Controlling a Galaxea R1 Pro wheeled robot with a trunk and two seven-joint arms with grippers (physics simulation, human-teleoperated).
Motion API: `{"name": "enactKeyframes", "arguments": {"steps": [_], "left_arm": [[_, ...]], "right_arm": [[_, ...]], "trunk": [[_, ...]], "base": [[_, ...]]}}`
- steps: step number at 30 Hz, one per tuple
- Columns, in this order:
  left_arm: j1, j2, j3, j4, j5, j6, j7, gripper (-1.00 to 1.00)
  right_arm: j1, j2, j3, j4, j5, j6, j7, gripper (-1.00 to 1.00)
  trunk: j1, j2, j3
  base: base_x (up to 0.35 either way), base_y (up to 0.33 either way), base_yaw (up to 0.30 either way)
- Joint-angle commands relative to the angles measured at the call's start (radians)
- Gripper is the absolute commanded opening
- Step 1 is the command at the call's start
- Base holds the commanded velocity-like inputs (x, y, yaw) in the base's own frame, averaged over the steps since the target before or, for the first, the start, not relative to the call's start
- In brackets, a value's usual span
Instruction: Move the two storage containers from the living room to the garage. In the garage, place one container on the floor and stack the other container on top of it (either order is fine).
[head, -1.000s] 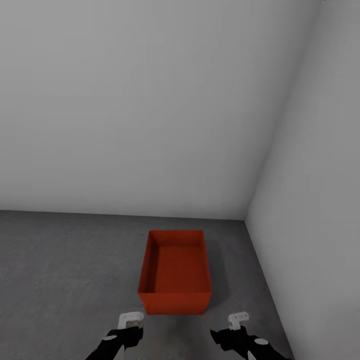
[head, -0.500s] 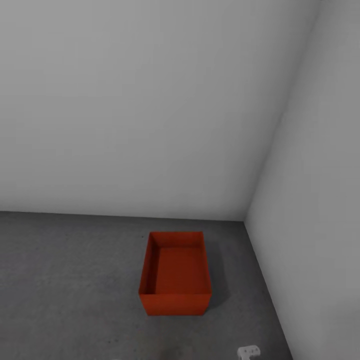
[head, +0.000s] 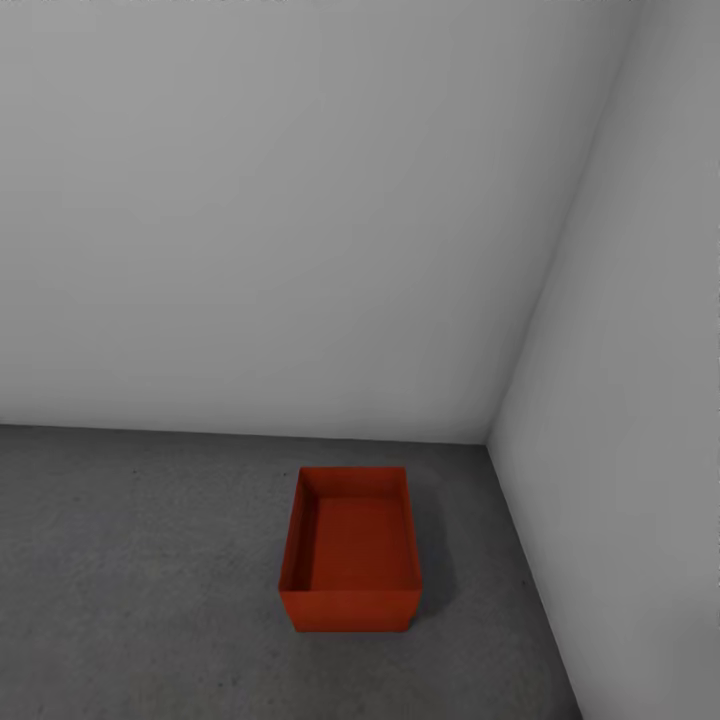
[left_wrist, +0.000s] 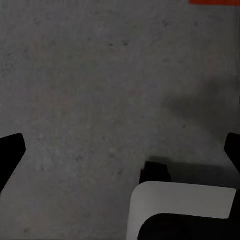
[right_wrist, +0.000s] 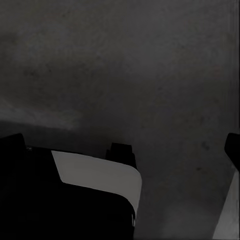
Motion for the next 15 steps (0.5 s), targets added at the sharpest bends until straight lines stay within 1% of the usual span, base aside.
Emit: {"name": "enactKeyframes", "arguments": {"steps": [1,3,4,5,7,9,12,15], "left_arm": [[0.004,0.001,-0.006,0.004,0.009,-0.030,-0.004,1.00],[0.010,0.004,-0.006,0.005,0.008,-0.042,-0.015,1.00],[0.014,0.005,-0.006,0.005,0.007,-0.047,-0.030,1.00],[0.015,0.005,-0.006,0.005,0.007,-0.049,-0.041,1.00],[0.019,0.007,-0.006,0.005,0.006,-0.053,-0.087,1.00],[0.021,0.008,-0.006,0.005,0.007,-0.054,-0.108,1.00],[0.022,0.008,-0.005,0.004,0.008,-0.052,-0.123,1.00],[0.022,0.007,-0.005,0.003,0.009,-0.051,-0.125,1.00]], "right_arm": [[-0.001,-0.016,0.007,0.004,0.006,-0.023,0.004,1.00],[-0.001,-0.026,0.006,0.004,0.006,-0.037,0.006,1.00],[-0.001,-0.029,0.006,0.004,0.006,-0.042,0.006,1.00],[-0.001,-0.031,0.006,0.004,0.006,-0.044,0.006,1.00],[-0.001,-0.034,0.006,0.004,0.006,-0.049,0.007,1.00],[-0.001,-0.034,0.006,0.004,0.007,-0.051,0.007,1.00],[-0.001,-0.033,0.006,0.004,0.013,-0.052,0.006,1.00],[-0.001,-0.033,0.006,0.004,0.017,-0.052,0.004,1.00]], "trunk": [[-0.004,0.007,0.002],[-0.012,0.021,0.009],[-0.015,0.028,0.012],[-0.019,0.035,0.015],[-0.027,0.049,0.021],[-0.035,0.063,0.027],[-0.046,0.084,0.037],[-0.058,0.105,0.046]], "base": [[0.000,0.000,0.000],[0.000,0.000,0.000],[0.000,0.000,0.000],[0.000,0.000,0.000],[0.000,0.000,0.000],[0.000,0.000,0.000],[0.000,0.000,0.000],[0.000,0.000,0.000]]}}
